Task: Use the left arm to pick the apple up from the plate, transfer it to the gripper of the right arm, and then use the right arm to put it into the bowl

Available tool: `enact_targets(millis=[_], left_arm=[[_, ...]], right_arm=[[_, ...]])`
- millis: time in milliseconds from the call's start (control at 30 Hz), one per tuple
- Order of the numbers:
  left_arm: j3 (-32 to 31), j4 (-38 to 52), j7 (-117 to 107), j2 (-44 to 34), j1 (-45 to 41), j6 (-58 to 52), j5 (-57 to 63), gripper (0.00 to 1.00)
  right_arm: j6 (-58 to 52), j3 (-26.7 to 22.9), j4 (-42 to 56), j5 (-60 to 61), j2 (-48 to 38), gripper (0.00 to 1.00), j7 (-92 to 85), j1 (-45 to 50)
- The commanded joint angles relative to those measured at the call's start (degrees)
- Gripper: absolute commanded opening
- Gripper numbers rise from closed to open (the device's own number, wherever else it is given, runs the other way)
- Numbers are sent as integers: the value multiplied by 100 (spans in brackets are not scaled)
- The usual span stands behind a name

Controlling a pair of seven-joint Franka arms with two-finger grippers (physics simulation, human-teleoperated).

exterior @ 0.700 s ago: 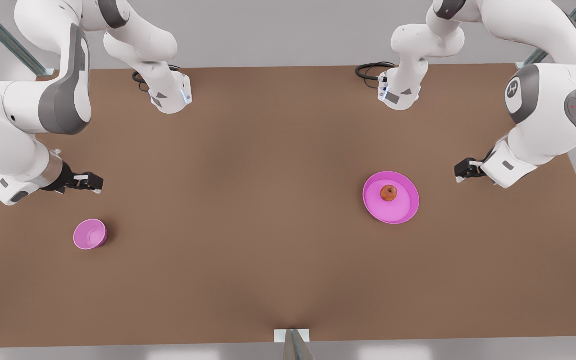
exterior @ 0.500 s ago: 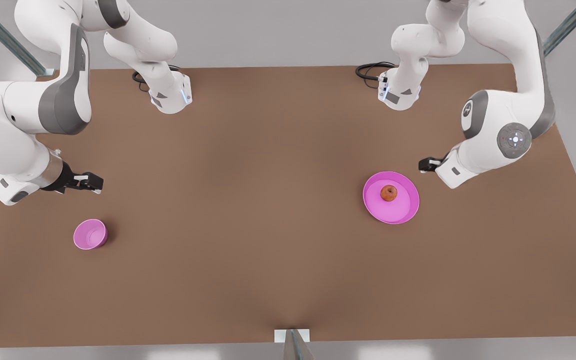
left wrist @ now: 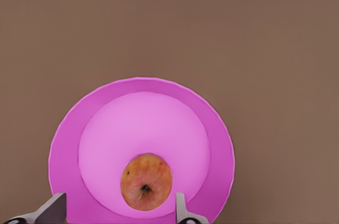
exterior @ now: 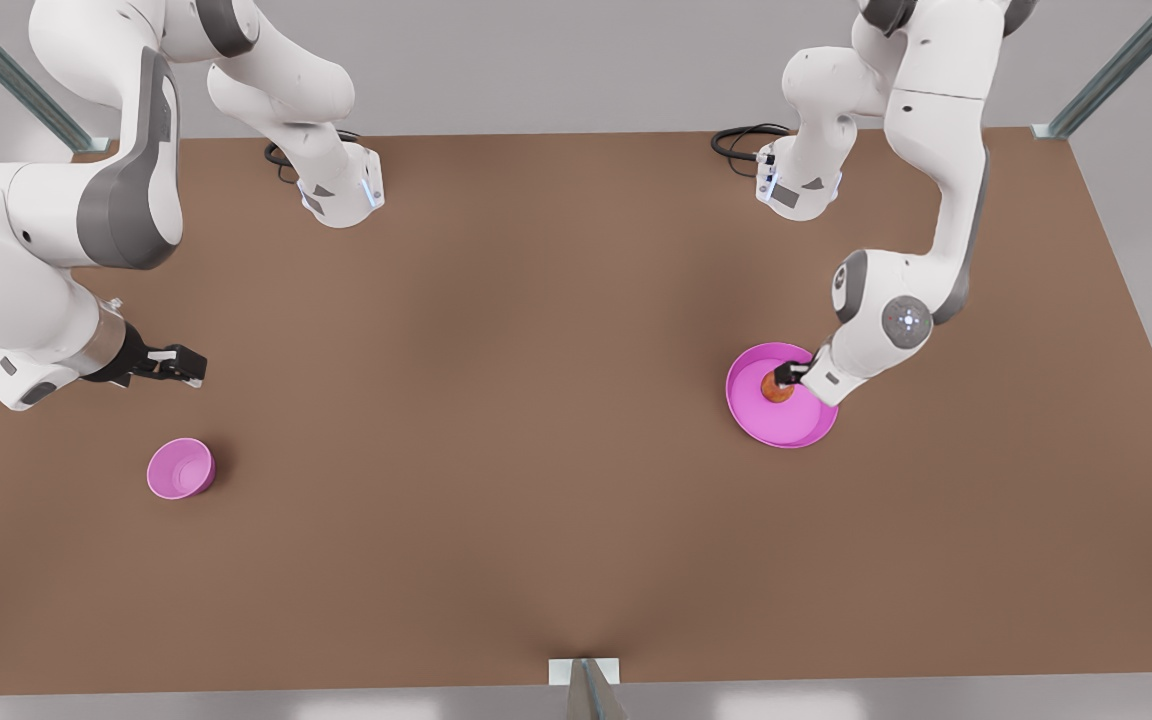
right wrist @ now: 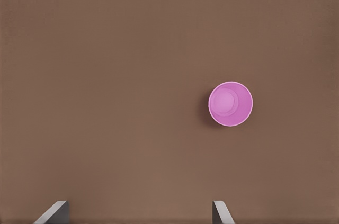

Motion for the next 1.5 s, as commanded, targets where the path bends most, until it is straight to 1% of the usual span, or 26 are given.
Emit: enact_targets(millis=[0, 133, 200, 300, 600, 1100, 1133, 1167, 1200, 1233, 1467], left_arm=[[0, -179, -583, 59, -25, 668, 0, 100], [0, -241, -732, 147, -253, 730, 0, 100], [-9, -460, -767, 173, -279, 993, -9, 100], [-9, -584, -776, 191, -341, 1038, -9, 100], [-9, -592, -776, 569, -385, 1143, 0, 100], [-9, -531, -767, 780, -332, 1302, 17, 100], [-9, -531, -767, 780, -332, 1310, 17, 99], [-9, -513, -767, 806, -323, 1310, 17, 95], [-9, -487, -767, 833, -323, 1310, 17, 84], [-9, -487, -767, 833, -323, 1310, 17, 82], [-9, -390, -767, 903, -323, 1310, 17, 82]], right_arm=[[-2, 1, 3, 3, -7, 100, 21, 0], [-2, 1, 3, 3, -7, 100, 29, 0], [-2, 1, 3, 3, -7, 100, 21, 0], [-2, 1, 3, 3, -7, 100, 21, 0], [-2, 1, 3, 3, -7, 100, 21, -9], [-2, -8, 3, 3, 2, 100, 21, -9], [-2, -8, 3, 3, 2, 100, 21, -9], [-2, -8, 3, 3, 2, 100, 21, -9], [-2, -8, 3, 3, 2, 100, 21, -9], [-2, 1, 3, 3, 2, 100, 21, -9], [-2, 1, 3, 3, 2, 100, 21, -9]])
